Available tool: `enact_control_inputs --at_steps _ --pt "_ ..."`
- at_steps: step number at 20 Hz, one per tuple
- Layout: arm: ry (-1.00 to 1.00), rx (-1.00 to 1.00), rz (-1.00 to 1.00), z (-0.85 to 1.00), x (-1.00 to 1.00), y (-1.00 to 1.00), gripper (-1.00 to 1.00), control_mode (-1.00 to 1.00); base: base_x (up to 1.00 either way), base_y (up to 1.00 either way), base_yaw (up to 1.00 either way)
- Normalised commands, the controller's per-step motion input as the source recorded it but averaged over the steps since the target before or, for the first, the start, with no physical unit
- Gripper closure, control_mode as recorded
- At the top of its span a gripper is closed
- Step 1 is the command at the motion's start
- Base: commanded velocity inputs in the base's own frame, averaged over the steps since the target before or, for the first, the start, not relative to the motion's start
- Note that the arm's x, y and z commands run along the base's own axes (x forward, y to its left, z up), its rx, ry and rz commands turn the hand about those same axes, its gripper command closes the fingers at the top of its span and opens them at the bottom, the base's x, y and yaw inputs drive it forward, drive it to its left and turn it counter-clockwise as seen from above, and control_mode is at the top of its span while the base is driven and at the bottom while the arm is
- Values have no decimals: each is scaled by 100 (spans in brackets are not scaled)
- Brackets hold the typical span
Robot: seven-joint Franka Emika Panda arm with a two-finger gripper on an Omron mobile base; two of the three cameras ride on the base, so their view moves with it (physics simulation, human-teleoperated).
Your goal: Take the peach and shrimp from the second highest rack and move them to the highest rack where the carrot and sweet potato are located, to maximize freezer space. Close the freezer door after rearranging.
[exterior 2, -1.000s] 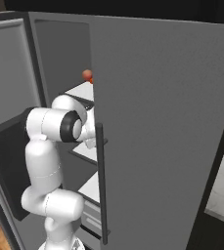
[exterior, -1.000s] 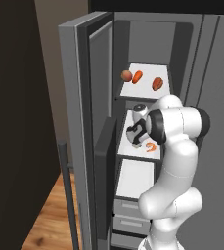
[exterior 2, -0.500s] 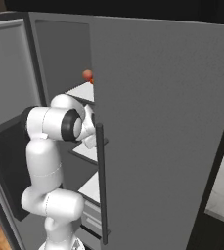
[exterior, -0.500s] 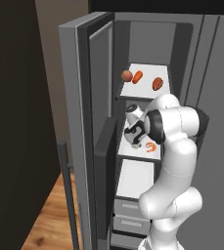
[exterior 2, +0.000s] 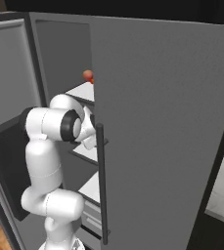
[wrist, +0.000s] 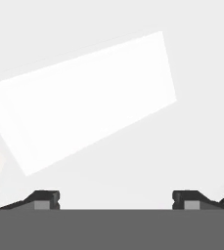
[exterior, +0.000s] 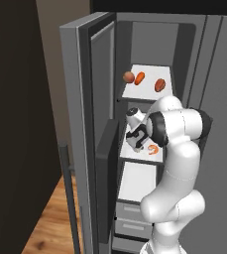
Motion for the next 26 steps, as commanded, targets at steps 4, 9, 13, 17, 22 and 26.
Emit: enact_control_inputs --at_steps 4,9,13,17,22,26 --pt "-4 1 0 -37 -36 -35 -100 -100 0 0 0" --pt "0 0 0 -16 -36 -32 -100 -100 0 0 0" --pt "0 4 0 0 -41 -21 -100 -100 0 0 0" --pt "1 1 0 -2 -16 -21 -100 -100 0 0 0" --pt "0 0 6 -19 0 -23 -100 -100 0 0 0" --pt "0 2 11 -44 0 -20 -100 -100 0 0 0"
